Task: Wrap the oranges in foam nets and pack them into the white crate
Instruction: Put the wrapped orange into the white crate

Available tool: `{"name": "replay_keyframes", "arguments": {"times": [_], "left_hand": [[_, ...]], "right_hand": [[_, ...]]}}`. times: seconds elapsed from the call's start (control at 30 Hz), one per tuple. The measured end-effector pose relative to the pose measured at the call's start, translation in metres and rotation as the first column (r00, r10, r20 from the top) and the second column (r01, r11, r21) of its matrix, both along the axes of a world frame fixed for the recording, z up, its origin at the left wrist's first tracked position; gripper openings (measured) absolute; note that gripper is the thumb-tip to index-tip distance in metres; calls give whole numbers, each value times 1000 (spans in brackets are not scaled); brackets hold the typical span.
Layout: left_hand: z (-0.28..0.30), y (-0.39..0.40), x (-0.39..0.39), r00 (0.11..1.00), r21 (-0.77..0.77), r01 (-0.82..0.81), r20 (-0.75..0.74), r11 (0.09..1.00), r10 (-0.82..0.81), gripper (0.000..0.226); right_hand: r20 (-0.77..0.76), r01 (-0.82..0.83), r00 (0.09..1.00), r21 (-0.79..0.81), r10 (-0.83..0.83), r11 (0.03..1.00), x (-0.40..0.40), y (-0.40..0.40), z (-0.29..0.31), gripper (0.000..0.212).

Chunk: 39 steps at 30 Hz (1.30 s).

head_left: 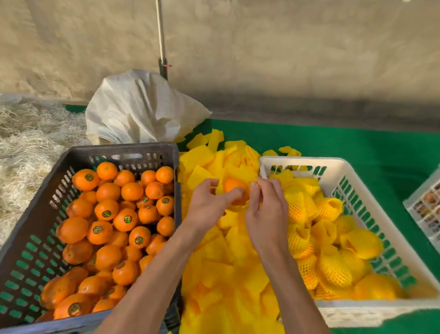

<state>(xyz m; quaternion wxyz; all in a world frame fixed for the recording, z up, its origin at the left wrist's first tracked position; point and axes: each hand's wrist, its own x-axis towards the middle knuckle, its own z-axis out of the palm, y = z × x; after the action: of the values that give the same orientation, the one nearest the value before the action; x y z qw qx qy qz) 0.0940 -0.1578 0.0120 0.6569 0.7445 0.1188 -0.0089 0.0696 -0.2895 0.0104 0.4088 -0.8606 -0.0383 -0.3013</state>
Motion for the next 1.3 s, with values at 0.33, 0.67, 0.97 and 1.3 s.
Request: {"name": "replay_keyframes", "arguments": {"times": [0.33, 0.67, 0.97, 1.3], "left_hand": [[-15, -130, 18, 965, -52, 220, 156, 974, -209, 14], [1, -86, 20, 974, -6, 130, 190, 992, -126, 14], [-31, -4, 4, 994, 218, 108, -14, 970, -108, 20], [-55, 11, -5, 995, 203, 99, 6, 974, -103, 19]], "right_hand": [[19, 296, 955, 17, -296, 955, -9, -99, -12, 23], [-124, -43, 991, 65, 51, 997, 5, -88, -31, 14], [-548, -208, 837, -347, -17, 915, 10, -12, -99, 41], [-676, -211, 717, -442, -169, 872, 14, -8, -136, 46]]}}
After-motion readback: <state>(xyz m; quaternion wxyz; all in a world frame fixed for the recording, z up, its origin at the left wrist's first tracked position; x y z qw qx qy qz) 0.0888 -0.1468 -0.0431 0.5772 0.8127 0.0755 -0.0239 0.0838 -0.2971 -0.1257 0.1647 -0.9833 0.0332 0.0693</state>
